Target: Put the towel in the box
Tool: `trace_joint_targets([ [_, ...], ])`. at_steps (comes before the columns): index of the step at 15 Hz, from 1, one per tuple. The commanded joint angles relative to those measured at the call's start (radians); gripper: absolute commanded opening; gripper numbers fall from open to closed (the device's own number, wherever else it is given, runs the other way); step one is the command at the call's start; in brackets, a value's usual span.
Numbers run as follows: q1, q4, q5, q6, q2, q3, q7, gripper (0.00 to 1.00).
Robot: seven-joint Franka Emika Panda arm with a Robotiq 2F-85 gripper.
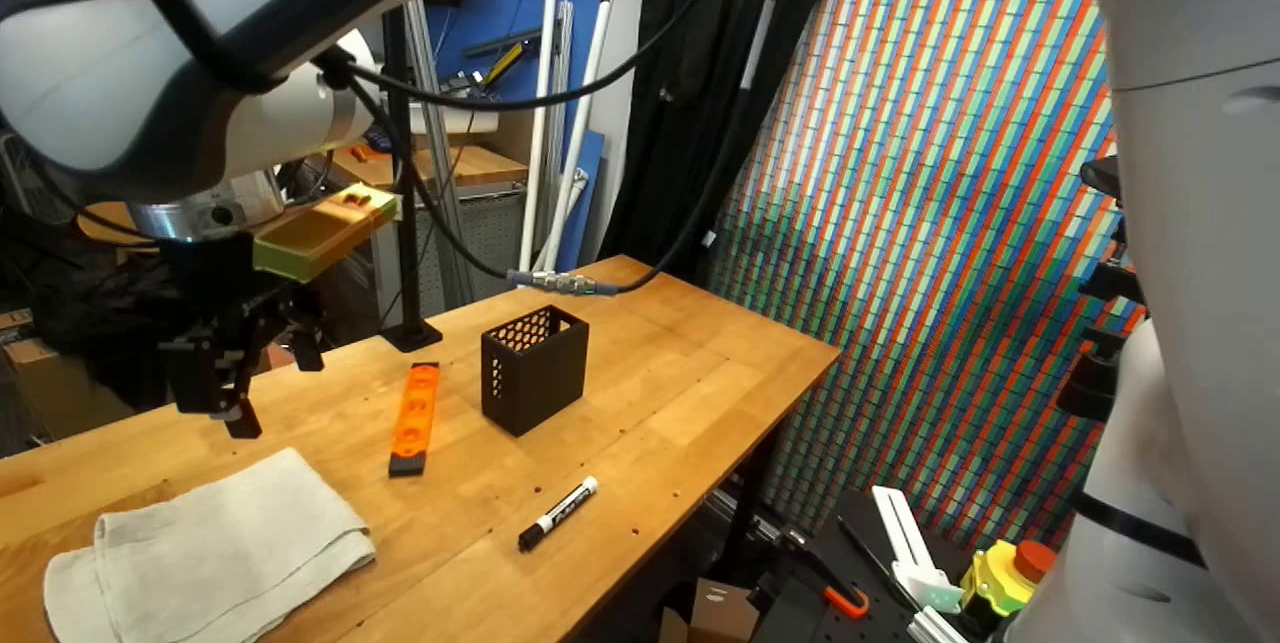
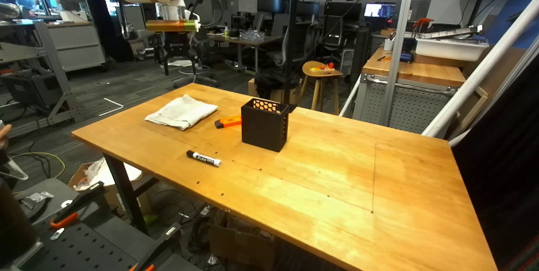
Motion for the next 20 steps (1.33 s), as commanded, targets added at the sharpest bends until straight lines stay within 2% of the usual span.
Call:
trace_joint_targets([
  [1, 0.045, 0.157, -0.038, -0.003, 0.141, -0.019, -0.034, 1.0],
  [6, 0.083, 0.336, -0.071, 0.008, 0.315, -0.035, -0.071, 1.0],
  [12, 0.092, 0.531, -0.064, 0.067, 0.523, -0.045, -0.146, 1.0],
  [20, 0.085, 0.669, -0.052, 0.095, 0.701, -0.055, -0.219, 1.0],
])
